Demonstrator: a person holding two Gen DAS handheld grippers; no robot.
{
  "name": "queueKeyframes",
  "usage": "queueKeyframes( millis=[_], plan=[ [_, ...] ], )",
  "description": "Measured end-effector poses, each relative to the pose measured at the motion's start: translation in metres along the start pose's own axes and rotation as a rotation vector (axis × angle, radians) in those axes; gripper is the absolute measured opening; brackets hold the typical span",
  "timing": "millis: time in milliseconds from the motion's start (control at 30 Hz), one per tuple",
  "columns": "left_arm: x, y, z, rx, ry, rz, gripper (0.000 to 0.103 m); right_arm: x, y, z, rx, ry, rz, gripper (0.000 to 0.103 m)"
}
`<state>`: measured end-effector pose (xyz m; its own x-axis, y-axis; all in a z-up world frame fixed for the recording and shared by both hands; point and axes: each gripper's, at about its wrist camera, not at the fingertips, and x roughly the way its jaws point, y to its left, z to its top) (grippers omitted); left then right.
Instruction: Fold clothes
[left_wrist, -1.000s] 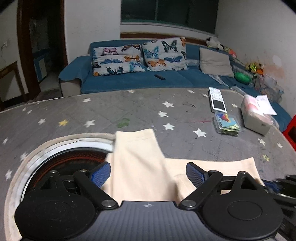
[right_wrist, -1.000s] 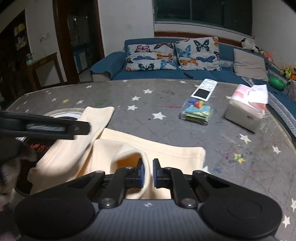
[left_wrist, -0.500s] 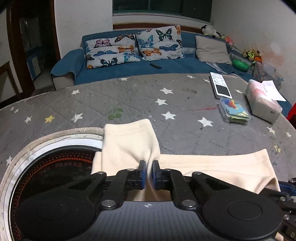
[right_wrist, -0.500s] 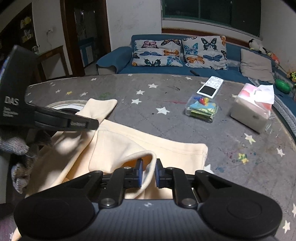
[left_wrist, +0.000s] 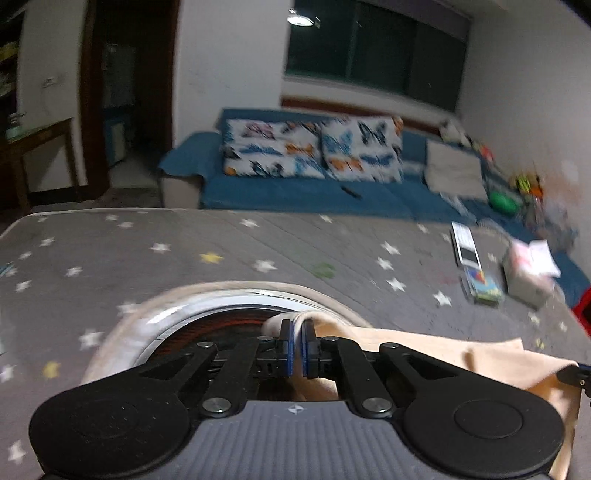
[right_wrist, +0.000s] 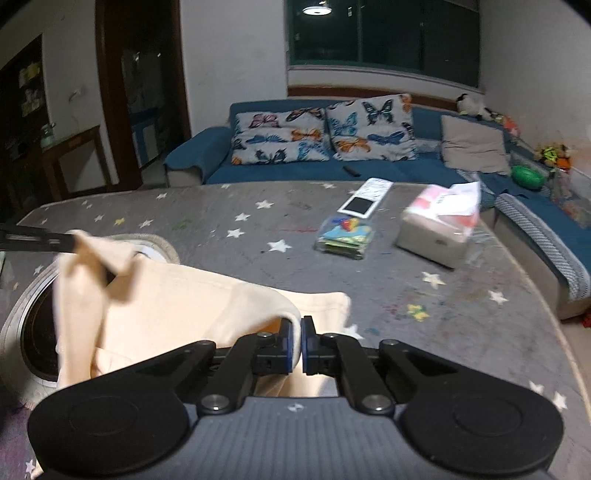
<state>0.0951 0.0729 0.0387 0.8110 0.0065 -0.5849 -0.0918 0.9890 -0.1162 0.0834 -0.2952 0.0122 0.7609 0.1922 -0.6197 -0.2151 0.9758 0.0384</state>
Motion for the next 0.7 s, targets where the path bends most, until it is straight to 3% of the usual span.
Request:
queueKeyframes(
  millis=[267, 367, 533, 567, 700],
  plan=[
    [-0.092, 0.087, -0.044, -0.122, -0.058, 0.104, 0.004, -0.062, -0.032, -0.024, 0.08, -0.071, -0.071, 0.004],
    [-0.116, 0.116, -0.069, -0.168, -0.038, 0.145, 0.004, -0.08, -0.048, -0.041, 0.132, -0.069, -0.104, 0.004],
    [-0.133, 0.148, -0.111, -0.214, 0.019, 0.222, 0.002, -0.088, -0.078, -0.077, 0.235, 0.002, -0.171, 0.006],
    [-0.134, 0.154, -0.117, -0.225, 0.038, 0.233, 0.002, -0.086, -0.084, -0.086, 0.253, 0.027, -0.186, 0.014],
    [-0.143, 0.159, -0.127, -0.218, 0.062, 0.229, 0.002, -0.087, -0.098, -0.108, 0.278, 0.08, -0.215, 0.023]
  ],
)
